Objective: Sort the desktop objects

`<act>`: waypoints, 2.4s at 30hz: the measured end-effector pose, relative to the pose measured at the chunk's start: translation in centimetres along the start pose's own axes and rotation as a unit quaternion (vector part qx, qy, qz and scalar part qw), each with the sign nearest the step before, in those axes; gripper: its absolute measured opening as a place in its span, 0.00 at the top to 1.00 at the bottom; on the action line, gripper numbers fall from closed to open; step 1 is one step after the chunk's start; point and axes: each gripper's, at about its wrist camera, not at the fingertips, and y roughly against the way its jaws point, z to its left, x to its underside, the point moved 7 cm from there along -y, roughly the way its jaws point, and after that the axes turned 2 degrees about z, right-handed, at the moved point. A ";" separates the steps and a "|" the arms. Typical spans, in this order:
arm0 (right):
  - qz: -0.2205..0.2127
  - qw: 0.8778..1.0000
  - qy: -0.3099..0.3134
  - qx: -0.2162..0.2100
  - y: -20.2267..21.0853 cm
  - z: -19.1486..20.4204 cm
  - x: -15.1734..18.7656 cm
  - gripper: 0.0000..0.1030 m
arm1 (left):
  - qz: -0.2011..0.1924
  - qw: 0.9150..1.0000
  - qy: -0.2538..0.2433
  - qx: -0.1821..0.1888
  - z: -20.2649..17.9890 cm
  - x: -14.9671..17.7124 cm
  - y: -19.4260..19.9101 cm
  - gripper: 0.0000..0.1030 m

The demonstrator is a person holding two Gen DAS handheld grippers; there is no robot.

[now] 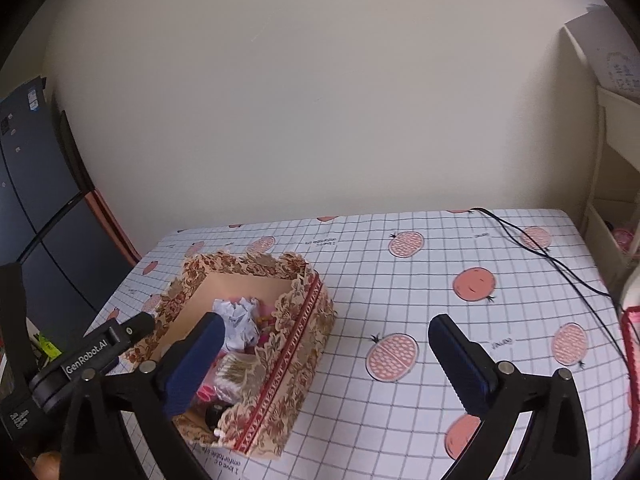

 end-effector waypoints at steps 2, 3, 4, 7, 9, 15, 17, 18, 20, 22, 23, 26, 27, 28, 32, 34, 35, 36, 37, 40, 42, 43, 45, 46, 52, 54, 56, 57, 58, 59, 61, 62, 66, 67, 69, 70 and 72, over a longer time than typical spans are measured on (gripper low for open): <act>0.004 1.000 0.002 0.004 1.1 -0.1 0.1 0.00 | -0.001 1.000 -0.014 0.001 -0.8 0.2 1.0 0.12; 0.005 1.000 0.003 0.006 1.5 -0.2 0.1 0.00 | -0.001 1.000 -0.022 0.000 -1.2 0.4 1.5 0.12; 0.006 1.000 0.003 0.009 2.1 -0.3 0.2 0.00 | -0.003 1.000 -0.031 -0.004 -1.6 0.6 2.0 0.12; 0.004 1.000 0.002 0.015 4.0 -0.7 0.3 0.00 | -0.009 0.999 -0.050 -0.015 -2.4 1.2 3.7 0.12; -0.001 1.000 0.004 0.021 5.2 -0.9 0.5 0.00 | -0.009 0.998 -0.060 -0.014 -2.8 1.5 4.4 0.12; -0.002 1.000 0.000 0.022 8.4 -1.3 1.9 0.00 | -0.015 0.997 -0.067 -0.024 -2.9 2.7 7.3 0.12; -0.004 1.000 0.001 0.028 9.4 -1.4 2.6 0.00 | -0.031 0.997 -0.061 -0.025 -3.0 3.2 8.4 0.12; -0.007 0.999 0.001 0.031 10.1 -1.6 3.1 0.00 | -0.035 0.997 -0.064 -0.022 -3.2 3.5 8.8 0.12; -0.011 0.999 -0.005 0.035 11.0 -1.9 4.0 0.00 | -0.033 0.996 -0.077 -0.011 -3.7 4.5 9.4 0.12; -0.010 0.999 -0.013 0.034 11.4 -2.3 4.9 0.00 | -0.030 0.995 -0.091 -0.013 -3.9 5.6 9.7 0.12; -0.007 0.999 -0.019 0.035 11.5 -2.6 5.5 0.00 | -0.032 0.995 -0.098 -0.017 -4.0 6.1 9.8 0.12; -0.001 0.999 -0.027 0.038 11.7 -3.3 7.0 0.00 | -0.046 0.991 -0.125 -0.022 -4.1 8.1 10.3 0.12; 0.000 0.999 -0.028 0.038 11.6 -3.4 7.4 0.00 | -0.046 0.990 -0.133 -0.022 -4.0 8.9 10.3 0.12; 0.001 0.999 -0.028 0.041 11.7 -3.5 7.9 0.00 | -0.041 0.989 -0.138 -0.023 -4.0 9.6 10.2 0.12; 0.000 0.999 -0.022 0.047 11.6 -4.1 9.3 0.00 | -0.032 0.987 -0.156 -0.027 -4.2 11.1 10.0 0.12; 0.005 0.998 -0.022 0.051 11.1 -4.4 9.9 0.00 | -0.036 0.986 -0.159 -0.023 -4.2 11.6 10.3 0.12; 0.005 0.998 -0.022 0.051 11.0 -4.4 10.1 0.00 | -0.037 0.986 -0.158 -0.021 -4.3 11.8 10.4 0.12; 0.006 0.999 -0.021 0.050 10.9 -4.5 10.3 0.00 | -0.039 0.986 -0.158 -0.021 -4.3 12.1 10.5 0.12; 0.007 0.999 -0.019 0.048 10.8 -4.4 10.5 0.00 | -0.041 0.986 -0.161 -0.023 -4.4 12.3 10.6 0.12; 0.008 0.999 -0.005 0.048 10.5 -4.1 10.7 0.00 | -0.044 0.984 -0.173 -0.028 -4.5 12.7 10.6 0.12; 0.006 0.999 -0.002 0.046 10.5 -4.0 10.8 0.00 | -0.043 0.983 -0.175 -0.029 -4.3 12.8 10.5 0.12; 0.005 0.999 -0.003 0.045 10.5 -4.0 10.8 0.00 | -0.041 0.983 -0.175 -0.024 -4.3 13.0 10.5 0.12; 0.003 0.999 -0.005 0.044 10.5 -3.9 10.8 0.00 | -0.039 0.984 -0.173 -0.020 -4.0 13.1 10.4 0.12; 0.002 0.999 -0.004 0.045 10.5 -3.9 10.8 0.00 | -0.040 0.984 -0.172 -0.020 -3.9 13.1 10.4 0.12; 0.001 0.998 0.006 0.055 10.1 -3.7 10.9 0.00 | -0.030 0.985 -0.172 -0.017 -3.7 13.6 9.6 0.12; 0.000 0.998 0.008 0.056 10.1 -3.7 11.0 0.00 | -0.025 0.985 -0.170 -0.013 -3.7 13.7 9.4 0.12; -0.002 0.998 0.010 0.058 10.0 -3.6 10.9 0.00 | -0.023 0.985 -0.168 -0.012 -3.6 13.7 9.2 0.12; -0.002 0.998 0.010 0.059 10.0 -3.6 10.9 0.00 | -0.023 0.986 -0.167 -0.013 -3.5 13.7 9.2 0.12; -0.003 0.998 0.012 0.062 9.9 -3.5 10.9 0.00 | -0.023 0.986 -0.167 -0.013 -3.5 13.7 9.1 0.12; -0.004 0.998 0.013 0.064 9.9 -3.4 10.9 0.00 | -0.024 0.986 -0.166 -0.015 -3.5 13.7 9.1 0.12; -0.005 0.998 0.015 0.067 9.8 -3.3 10.9 0.00 | -0.023 0.986 -0.164 -0.017 -3.3 13.7 9.0 0.12; -0.006 0.998 0.016 0.067 9.8 -3.2 10.9 0.00 | -0.023 0.986 -0.164 -0.018 -3.2 13.7 9.0 0.12; -0.011 0.997 0.020 0.072 9.9 -3.1 10.8 0.00 | -0.021 0.986 -0.163 -0.016 -3.1 13.6 8.9 0.12; -0.012 0.997 0.022 0.074 9.9 -3.0 10.8 0.00 | -0.021 0.986 -0.162 -0.015 -3.0 13.6 8.9 0.12; -0.015 0.997 0.025 0.076 10.0 -2.9 10.8 0.00 | -0.020 0.987 -0.161 -0.015 -3.0 13.5 8.8 0.12; -0.016 0.997 0.026 0.077 10.0 -2.9 10.8 0.00 | -0.021 0.987 -0.161 -0.016 -2.9 13.5 8.8 0.12; -0.017 0.996 0.027 0.077 9.9 -2.8 10.7 0.00 | -0.022 0.987 -0.161 -0.017 -2.9 13.5 8.8 0.12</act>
